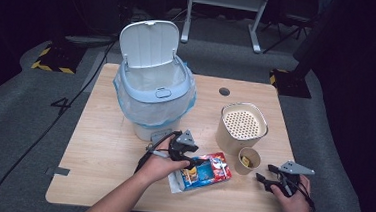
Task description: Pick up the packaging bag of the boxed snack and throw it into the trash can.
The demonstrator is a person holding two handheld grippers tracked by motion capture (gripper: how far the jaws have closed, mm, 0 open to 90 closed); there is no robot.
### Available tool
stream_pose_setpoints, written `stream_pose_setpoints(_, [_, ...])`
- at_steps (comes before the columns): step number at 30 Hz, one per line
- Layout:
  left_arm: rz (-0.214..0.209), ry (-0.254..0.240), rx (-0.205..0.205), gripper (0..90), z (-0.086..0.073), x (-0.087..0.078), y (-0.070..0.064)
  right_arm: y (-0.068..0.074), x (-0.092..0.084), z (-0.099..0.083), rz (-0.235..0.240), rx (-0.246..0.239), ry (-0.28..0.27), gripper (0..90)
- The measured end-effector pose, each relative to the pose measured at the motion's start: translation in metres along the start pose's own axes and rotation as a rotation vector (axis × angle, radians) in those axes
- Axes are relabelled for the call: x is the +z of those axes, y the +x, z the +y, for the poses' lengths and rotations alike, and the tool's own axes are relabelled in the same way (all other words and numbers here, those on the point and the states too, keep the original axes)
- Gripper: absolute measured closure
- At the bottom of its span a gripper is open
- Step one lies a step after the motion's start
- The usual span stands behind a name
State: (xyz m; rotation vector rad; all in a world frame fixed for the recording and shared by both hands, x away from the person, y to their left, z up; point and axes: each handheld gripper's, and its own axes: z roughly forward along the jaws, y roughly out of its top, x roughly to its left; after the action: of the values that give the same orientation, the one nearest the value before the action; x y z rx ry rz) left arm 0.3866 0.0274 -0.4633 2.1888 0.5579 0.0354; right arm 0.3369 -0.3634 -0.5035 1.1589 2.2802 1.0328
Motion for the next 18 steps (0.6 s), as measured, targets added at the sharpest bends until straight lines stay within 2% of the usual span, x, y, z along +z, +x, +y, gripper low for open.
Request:
stream_pose_setpoints(8, [-0.002, 0.075, -0.037, 50.0, 0.003, 0.017, 0.002, 0.0, 0.0, 0.0, 0.0, 0.0, 0.0, 33.5])
stream_pose_setpoints(9, [0.004, 0.097, -0.033, 53.9, 0.004, 0.019, 0.002, 0.0, 0.0, 0.0, 0.001, 0.0, 0.0, 33.6])
stream_pose_setpoints(12, [0.013, 0.108, -0.025, 62.6, 0.006, 0.021, 0.002, 0.0, 0.0, 0.0, 0.001, 0.0, 0.0, 33.6])
stream_pose_setpoints(14, [0.011, 0.111, -0.02, 65.6, 0.008, 0.022, 0.001, 0.0, 0.0, 0.0, 0.001, 0.0, 0.0, 33.5])
stream_pose_setpoints(16, [0.029, 0.134, 0.003, 70.5, 0.011, 0.021, -0.001, 0.0, 0.0, 0.0, 0.002, 0.0, 0.0, 33.6])
stream_pose_setpoints(18, [0.032, 0.137, 0.004, 71.9, 0.011, 0.022, -0.001, 0.0, 0.0, 0.0, 0.002, 0.0, 0.0, 33.6])
